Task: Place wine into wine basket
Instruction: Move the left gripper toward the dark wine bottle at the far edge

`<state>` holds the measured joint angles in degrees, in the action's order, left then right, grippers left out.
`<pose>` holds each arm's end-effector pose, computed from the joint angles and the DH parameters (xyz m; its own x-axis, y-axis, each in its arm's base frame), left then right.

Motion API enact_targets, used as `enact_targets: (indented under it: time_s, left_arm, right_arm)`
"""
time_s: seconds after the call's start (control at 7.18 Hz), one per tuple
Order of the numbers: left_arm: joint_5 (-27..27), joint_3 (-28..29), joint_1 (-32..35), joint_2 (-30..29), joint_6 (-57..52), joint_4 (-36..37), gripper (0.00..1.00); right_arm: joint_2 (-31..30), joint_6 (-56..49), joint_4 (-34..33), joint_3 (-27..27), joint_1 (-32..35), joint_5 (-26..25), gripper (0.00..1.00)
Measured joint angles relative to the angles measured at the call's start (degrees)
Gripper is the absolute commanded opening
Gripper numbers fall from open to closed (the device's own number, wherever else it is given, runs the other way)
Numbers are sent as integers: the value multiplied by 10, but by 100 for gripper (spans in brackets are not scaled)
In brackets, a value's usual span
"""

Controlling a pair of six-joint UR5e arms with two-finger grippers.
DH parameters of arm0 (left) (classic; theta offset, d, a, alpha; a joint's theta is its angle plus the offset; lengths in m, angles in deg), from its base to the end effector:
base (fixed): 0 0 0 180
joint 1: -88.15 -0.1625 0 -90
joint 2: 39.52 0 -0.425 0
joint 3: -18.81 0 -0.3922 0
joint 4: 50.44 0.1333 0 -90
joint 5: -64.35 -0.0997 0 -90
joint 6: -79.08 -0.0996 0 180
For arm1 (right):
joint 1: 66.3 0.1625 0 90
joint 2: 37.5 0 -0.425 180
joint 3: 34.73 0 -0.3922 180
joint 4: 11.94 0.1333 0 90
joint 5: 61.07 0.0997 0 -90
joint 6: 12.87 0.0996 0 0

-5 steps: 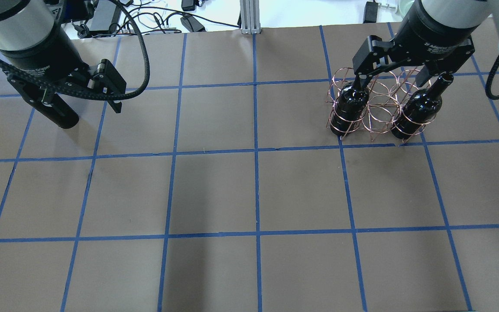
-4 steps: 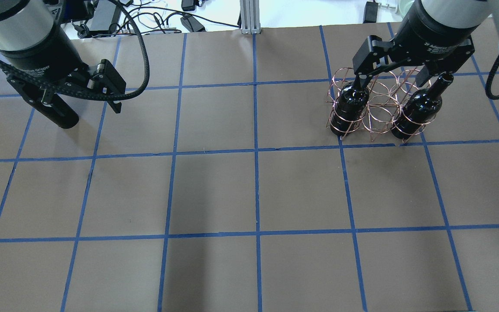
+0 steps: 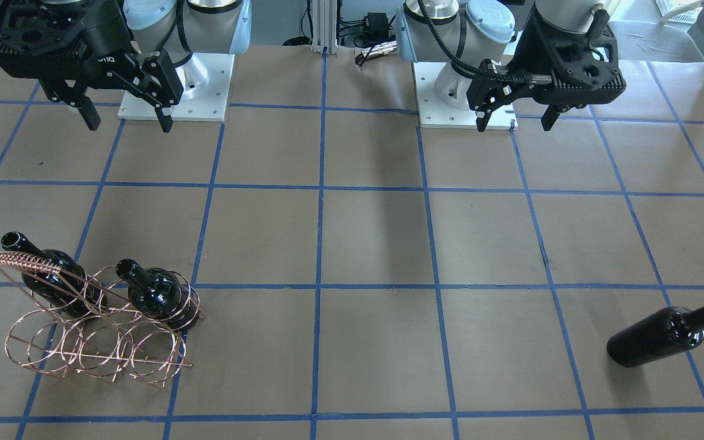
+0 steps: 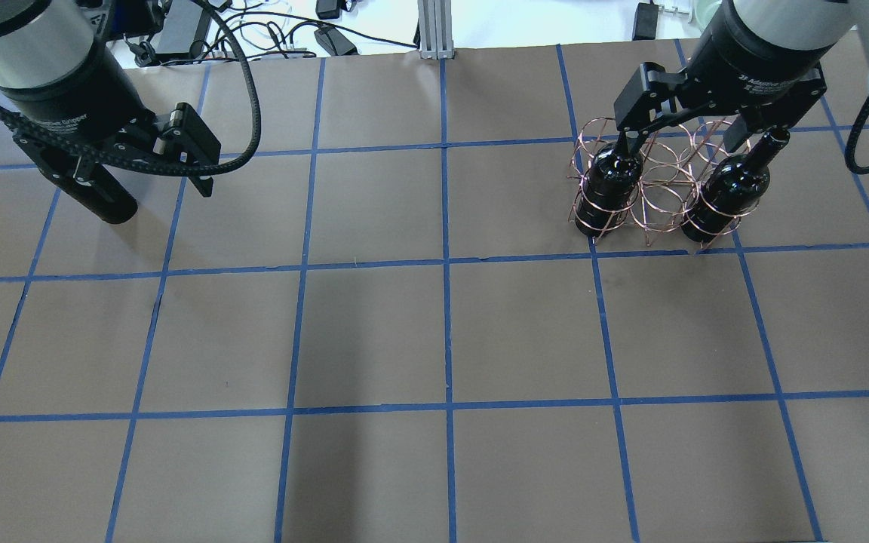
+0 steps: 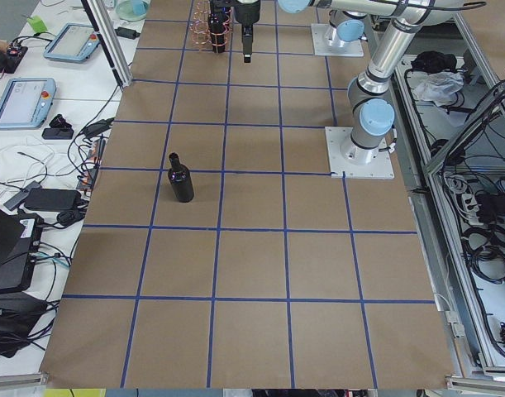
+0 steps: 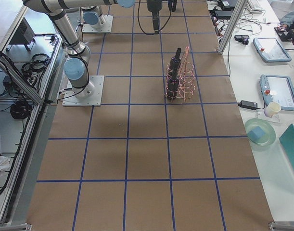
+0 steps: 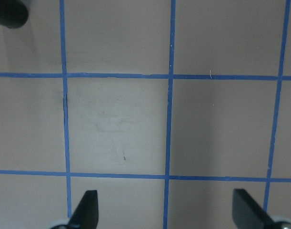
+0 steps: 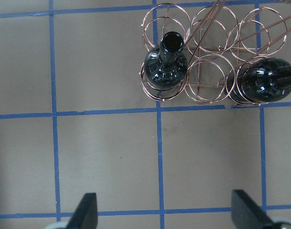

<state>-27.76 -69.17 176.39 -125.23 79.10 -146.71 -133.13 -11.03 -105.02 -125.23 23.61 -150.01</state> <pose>-0.1155 -0.4616 0.5300 -0.9988 -0.0311 -0.0368 -0.0311 0.9995 -0.0007 0.1344 -0.4620 0.5362 -0.9993 0.0307 -0.0229 0.0337 0.9893 -0.1421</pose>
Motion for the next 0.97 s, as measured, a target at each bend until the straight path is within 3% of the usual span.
enact_targets:
  time_s: [0.97]
  left_arm:
    - [-7,6,-27,-4,-21,10,100]
  right_arm:
    - [0,0,2,0,0,0,100]
